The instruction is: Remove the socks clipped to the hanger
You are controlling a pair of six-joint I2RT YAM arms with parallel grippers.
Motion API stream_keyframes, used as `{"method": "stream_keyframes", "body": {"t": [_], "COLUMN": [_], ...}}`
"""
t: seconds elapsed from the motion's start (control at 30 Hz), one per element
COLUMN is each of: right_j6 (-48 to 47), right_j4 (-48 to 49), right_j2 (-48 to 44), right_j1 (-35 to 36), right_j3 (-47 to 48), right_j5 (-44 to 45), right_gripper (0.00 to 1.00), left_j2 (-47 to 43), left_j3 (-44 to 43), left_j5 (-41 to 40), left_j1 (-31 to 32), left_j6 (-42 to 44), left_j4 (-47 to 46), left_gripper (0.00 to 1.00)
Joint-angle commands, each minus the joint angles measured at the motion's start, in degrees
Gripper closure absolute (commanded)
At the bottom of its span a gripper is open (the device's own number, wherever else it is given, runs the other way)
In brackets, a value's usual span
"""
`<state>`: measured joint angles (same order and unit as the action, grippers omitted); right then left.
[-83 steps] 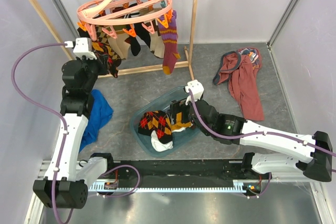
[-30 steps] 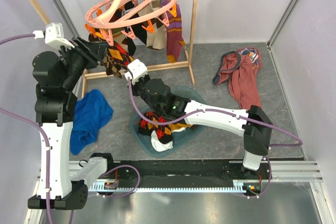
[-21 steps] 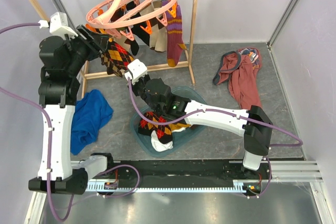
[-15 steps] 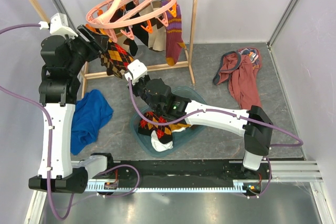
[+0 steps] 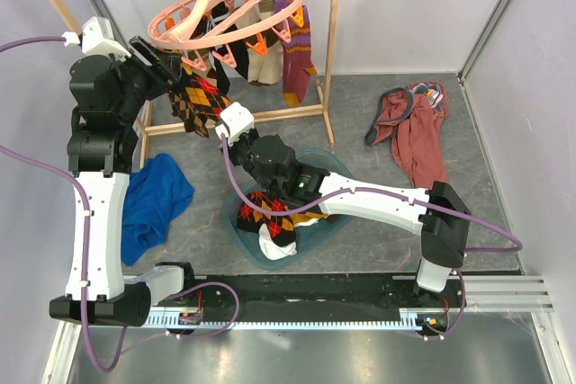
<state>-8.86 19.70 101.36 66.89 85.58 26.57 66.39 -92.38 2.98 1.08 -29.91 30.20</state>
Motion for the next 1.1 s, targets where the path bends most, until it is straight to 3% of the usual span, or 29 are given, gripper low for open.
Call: {"method": "stream_keyframes", "body": {"t": [0.0,0.5,0.7,0.87,1.07], "right_j6": [-0.3,0.0,0.0,1.7,7.8], "right_j4": [2.4,1.8,1.6,-0.2,-8.5], "right_j2": [-3.1,-3.0,-3.2,-3.5,-6.9], "right_j1": [0.0,0.0,0.1,0.0,0.0], "right_j3": [-0.5,-0.4,-0.2,-0.3,-2.1], "right_j5": [-0.9,-1.5,-1.4,-2.0,-3.2], "right_gripper": [1.00,1.00,1.00,1.00,0.97], "left_j2": [1.0,2.3,2.2,1.9,1.0], "left_j3": [-2.8,-2.9,-2.9,-2.6,-1.5], "left_j5": [0.2,2.1,2.6,3.4,6.8], "left_j1": [0.0,0.0,0.0,0.0,0.0], "left_j6": [1.9,3.6,3.7,4.1,5.4], "left_j4": [-3.7,-6.5,-6.8,-6.9,-7.2], "left_gripper": [0.33,0.46,0.65,0.97,0.98]}}
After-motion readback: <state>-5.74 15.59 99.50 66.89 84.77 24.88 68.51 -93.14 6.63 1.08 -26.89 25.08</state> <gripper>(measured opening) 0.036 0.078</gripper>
